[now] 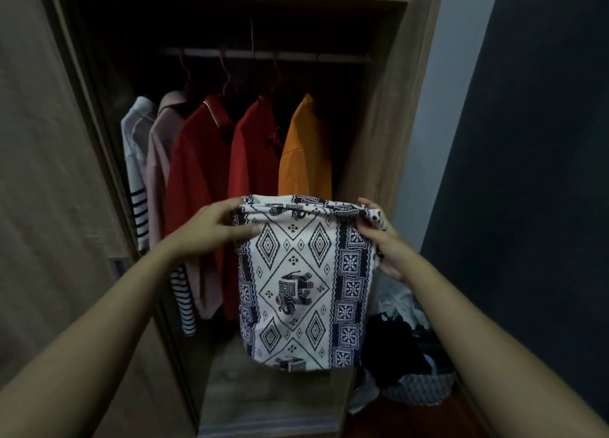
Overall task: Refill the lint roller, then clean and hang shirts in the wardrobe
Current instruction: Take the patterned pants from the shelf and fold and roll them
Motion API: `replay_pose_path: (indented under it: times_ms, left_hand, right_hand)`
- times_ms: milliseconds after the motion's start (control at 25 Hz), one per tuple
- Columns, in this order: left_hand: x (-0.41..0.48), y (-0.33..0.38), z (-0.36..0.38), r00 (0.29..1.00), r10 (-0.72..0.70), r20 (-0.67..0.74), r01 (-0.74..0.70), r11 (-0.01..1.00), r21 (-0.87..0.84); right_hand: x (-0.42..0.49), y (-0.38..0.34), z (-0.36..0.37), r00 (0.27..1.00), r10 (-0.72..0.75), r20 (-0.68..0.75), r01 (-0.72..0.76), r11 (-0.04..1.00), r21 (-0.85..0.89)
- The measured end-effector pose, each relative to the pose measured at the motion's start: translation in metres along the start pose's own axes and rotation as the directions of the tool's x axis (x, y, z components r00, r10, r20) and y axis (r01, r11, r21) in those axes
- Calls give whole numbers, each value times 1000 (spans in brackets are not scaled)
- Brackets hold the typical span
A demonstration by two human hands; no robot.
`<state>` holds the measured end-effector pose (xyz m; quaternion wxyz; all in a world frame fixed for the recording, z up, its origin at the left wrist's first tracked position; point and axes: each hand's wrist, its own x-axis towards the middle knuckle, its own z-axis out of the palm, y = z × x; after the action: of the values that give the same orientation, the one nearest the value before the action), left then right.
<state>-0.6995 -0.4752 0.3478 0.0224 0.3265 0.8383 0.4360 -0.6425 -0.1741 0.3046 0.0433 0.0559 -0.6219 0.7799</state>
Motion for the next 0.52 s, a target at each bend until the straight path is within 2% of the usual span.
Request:
replay_pose_path:
  times_ms: [40,80,160,240,360,400,440,520]
  left_hand:
    - [-4,0,10,998,-7,-59,-7,973,-231]
    - [-5,-2,17,990,-21,-137,-35,920,-390]
    - [-2,-5,25,959,-101,-264,-60,839,-540]
    - [1,-14,28,935,-244,-260,21,766,-643]
    - [0,-37,40,875,-483,-40,316,631,-709]
    - [-1,-42,43,848,-529,-17,370,615,-696]
    - [0,-44,41,836,-548,-27,388,626,-677]
    - [9,-41,30,860,-508,-45,368,679,-635]
  right_hand:
    - [-1,4,0,1000,7,0,-7,998,58]
    - [-1,6,-1,1000,19,-3,-18,996,85]
    - [5,12,-2,997,73,-33,-71,996,56]
    - [7,20,1,979,204,-26,-204,979,-4]
    - [-3,34,10,947,322,-13,-322,946,-36]
    - [-4,36,11,944,331,-11,-331,943,-32]
    - [-4,35,12,943,331,-27,-332,943,-34]
    - [1,27,12,956,288,-45,-289,957,-17]
